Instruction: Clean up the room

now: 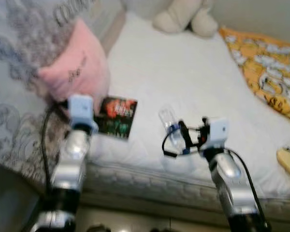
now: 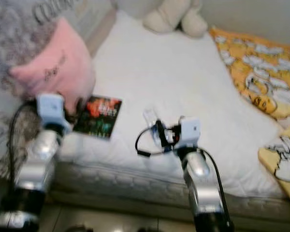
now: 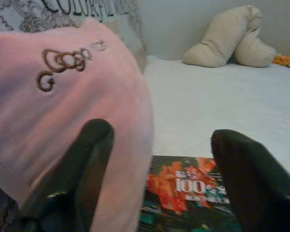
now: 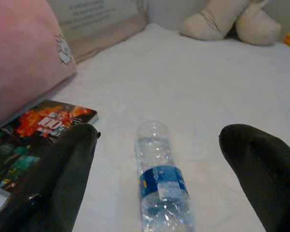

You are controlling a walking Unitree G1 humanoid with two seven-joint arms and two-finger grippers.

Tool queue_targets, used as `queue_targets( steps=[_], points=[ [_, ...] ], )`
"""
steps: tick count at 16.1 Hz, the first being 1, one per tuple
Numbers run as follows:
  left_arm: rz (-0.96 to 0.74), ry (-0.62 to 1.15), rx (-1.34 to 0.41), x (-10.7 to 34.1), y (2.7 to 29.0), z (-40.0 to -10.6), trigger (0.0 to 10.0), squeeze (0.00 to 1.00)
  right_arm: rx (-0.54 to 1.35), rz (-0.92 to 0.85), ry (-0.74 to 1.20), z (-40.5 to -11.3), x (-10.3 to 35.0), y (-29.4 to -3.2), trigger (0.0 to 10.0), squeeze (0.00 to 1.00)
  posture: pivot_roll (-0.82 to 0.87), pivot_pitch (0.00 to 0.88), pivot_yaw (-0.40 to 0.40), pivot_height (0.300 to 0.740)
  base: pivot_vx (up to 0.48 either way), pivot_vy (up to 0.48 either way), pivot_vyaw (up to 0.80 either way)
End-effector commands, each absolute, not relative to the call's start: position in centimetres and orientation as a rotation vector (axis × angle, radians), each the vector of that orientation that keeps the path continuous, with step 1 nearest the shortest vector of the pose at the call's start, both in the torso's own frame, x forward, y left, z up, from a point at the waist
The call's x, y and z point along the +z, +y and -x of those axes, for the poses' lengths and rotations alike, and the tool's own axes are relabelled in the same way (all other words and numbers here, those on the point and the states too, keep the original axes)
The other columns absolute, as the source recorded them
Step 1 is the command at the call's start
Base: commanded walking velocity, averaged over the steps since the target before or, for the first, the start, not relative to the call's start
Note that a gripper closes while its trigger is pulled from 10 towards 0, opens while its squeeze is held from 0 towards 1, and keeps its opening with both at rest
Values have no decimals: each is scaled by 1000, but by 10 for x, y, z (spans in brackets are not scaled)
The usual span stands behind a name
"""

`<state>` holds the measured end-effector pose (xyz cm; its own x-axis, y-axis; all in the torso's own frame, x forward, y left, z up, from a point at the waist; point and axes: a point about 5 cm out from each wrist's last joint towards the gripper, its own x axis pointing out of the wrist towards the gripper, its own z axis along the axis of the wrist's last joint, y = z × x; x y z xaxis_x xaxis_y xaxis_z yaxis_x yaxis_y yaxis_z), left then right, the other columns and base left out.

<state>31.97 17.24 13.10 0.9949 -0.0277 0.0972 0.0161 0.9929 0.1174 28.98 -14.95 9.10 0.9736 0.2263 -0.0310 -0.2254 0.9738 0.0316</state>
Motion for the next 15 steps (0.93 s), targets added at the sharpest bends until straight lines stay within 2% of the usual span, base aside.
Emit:
queue_targets(
  steps=[1,3,4,6,7,8,10,13,15],
  points=[
    [-121,-142,-58,140,158,-314,10000,1000,193,-6,24,-291,92,-156,10000,0,35,0,-88,740,0,0,0],
    [-125,-148,-69,137,153,-302,10000,1000,180,-14,2,-293,95,-155,10000,0,39,0,-95,740,0,0,0],
    [-131,-140,-32,139,159,-299,10000,1000,181,-22,-11,-296,97,-153,10000,0,39,0,-112,740,0,0,0],
    [-140,-144,-3,144,164,-303,10000,1000,166,-24,-15,-299,98,-154,10000,0,43,0,-118,740,0,0,0],
    [-131,-138,-10,144,163,-303,10000,35,150,-22,-11,-300,96,-157,10000,0,42,0,-118,740,0,0,0],
    [-125,-121,-28,142,161,-302,10000,0,137,-26,-9,-302,96,-158,10000,0,36,0,-108,740,0,-431,0],
    [-135,-113,-46,143,158,-302,10000,0,130,-26,-14,-304,97,-159,10000,0,30,0,-92,740,0,-418,0],
    [-146,-124,-53,146,157,-305,10000,0,114,-39,-16,-310,96,-158,10000,0,39,0,-80,740,245,-409,0],
    [-71,-123,8,146,163,-304,10000,0,113,-45,-8,-312,95,-158,10000,0,51,0,-91,740,246,-409,0]
  ],
)
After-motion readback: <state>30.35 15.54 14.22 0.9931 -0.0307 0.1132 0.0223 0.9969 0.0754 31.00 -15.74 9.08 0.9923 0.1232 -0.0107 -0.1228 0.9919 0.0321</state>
